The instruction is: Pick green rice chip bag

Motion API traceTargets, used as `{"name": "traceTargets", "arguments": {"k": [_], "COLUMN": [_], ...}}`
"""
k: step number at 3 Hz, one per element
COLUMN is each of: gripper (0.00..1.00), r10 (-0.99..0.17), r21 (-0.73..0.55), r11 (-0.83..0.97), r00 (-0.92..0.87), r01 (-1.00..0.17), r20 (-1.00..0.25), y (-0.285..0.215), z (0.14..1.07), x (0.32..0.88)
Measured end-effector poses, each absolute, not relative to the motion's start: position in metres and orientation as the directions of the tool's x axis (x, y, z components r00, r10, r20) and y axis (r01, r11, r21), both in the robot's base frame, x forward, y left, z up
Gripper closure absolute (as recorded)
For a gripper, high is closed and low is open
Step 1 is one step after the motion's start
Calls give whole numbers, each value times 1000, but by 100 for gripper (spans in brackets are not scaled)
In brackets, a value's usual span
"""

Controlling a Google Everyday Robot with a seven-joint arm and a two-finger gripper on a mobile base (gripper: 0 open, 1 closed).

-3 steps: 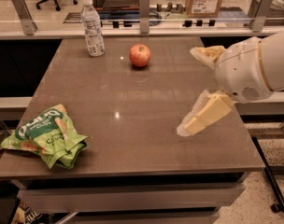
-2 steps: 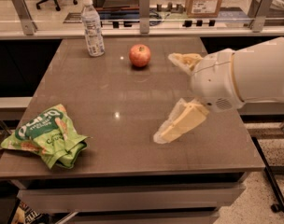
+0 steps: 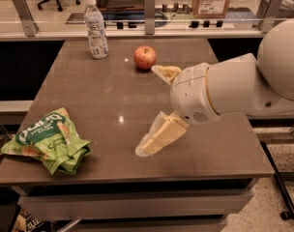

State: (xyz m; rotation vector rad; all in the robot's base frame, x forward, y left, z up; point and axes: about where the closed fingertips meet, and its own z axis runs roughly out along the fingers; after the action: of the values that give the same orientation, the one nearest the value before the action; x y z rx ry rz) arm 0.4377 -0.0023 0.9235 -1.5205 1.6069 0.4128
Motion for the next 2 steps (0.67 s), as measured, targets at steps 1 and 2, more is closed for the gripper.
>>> {"name": "traceTargets", "arguments": {"k": [1,2], "gripper": [0,0], "r10": [-622,-581], "r21": [-304,-284], "r11": [164,107], "r00": [141,172], "r01": [-939,-953], "r20": [-770,-796], "y": [16,48], "z": [919,906], "x": [441,440]}}
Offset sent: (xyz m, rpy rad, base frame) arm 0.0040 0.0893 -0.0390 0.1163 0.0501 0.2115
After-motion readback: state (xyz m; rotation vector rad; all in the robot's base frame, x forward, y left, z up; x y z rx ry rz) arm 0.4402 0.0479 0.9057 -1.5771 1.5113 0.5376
